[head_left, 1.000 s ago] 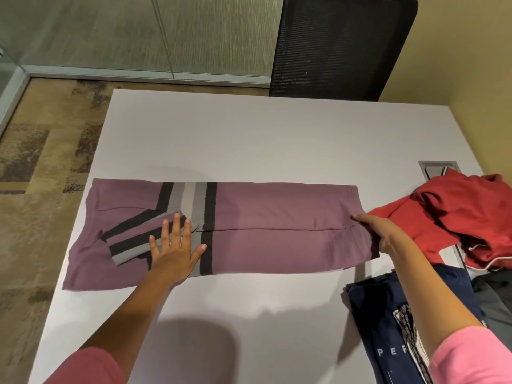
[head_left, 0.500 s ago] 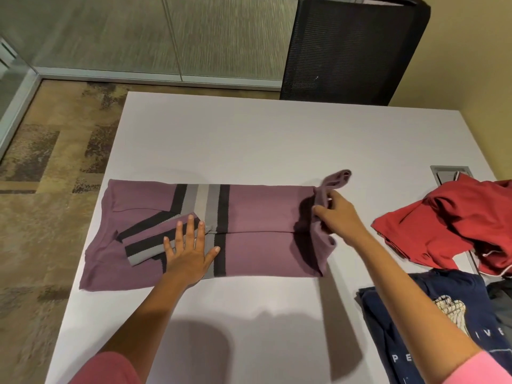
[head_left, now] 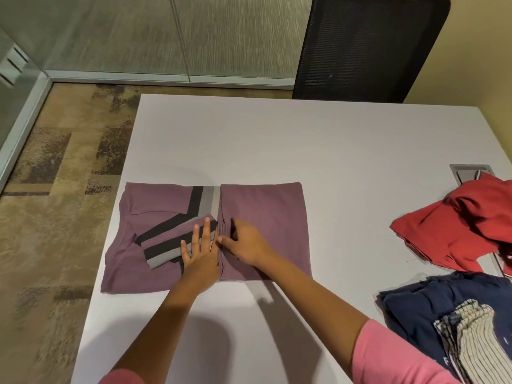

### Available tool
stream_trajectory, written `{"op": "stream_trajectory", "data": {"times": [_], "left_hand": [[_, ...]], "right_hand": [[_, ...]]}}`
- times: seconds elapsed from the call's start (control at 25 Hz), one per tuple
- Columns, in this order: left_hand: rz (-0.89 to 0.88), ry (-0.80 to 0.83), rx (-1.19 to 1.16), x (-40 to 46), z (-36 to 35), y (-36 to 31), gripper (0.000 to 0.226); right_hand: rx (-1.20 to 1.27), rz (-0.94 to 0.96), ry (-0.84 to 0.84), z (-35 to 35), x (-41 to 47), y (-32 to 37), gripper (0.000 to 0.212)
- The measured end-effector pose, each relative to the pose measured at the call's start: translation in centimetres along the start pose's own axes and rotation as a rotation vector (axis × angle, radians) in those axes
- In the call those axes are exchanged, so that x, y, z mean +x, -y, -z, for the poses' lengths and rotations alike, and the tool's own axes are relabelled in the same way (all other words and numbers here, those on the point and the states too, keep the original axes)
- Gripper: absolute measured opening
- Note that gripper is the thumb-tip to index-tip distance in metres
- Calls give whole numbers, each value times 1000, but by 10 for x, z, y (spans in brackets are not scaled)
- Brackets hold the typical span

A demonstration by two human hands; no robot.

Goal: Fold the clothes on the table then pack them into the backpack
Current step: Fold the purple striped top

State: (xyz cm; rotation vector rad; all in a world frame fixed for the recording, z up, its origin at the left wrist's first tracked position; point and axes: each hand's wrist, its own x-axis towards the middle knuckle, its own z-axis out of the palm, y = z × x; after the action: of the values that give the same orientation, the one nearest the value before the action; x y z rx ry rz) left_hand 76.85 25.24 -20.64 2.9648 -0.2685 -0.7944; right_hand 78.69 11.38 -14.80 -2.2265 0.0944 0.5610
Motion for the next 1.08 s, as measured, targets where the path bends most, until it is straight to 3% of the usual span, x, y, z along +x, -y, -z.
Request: {"op": "stream_trajectory", "data": {"times": [0.32,0.6,0.8,0.96,1.08], "left_hand": [[63,-252,-598,6,46,-17,22],[-69,-270,-706,22,50,-42,52],[-267,-289,-682,18,59,-36,50],[-235,-274,-755,9,67,-18,51],[-149,-196,-751,13,56,5,50]], "right_hand": [[115,-49,-300,33,-28,-56,31],[126,-102,-428,51,-42,-89,25],[80,-69,-476,53,-43,-91,24],[-184,53,-542,41,-39,-88,27],[-430,-38,-368,31,-35,-85,53]]}}
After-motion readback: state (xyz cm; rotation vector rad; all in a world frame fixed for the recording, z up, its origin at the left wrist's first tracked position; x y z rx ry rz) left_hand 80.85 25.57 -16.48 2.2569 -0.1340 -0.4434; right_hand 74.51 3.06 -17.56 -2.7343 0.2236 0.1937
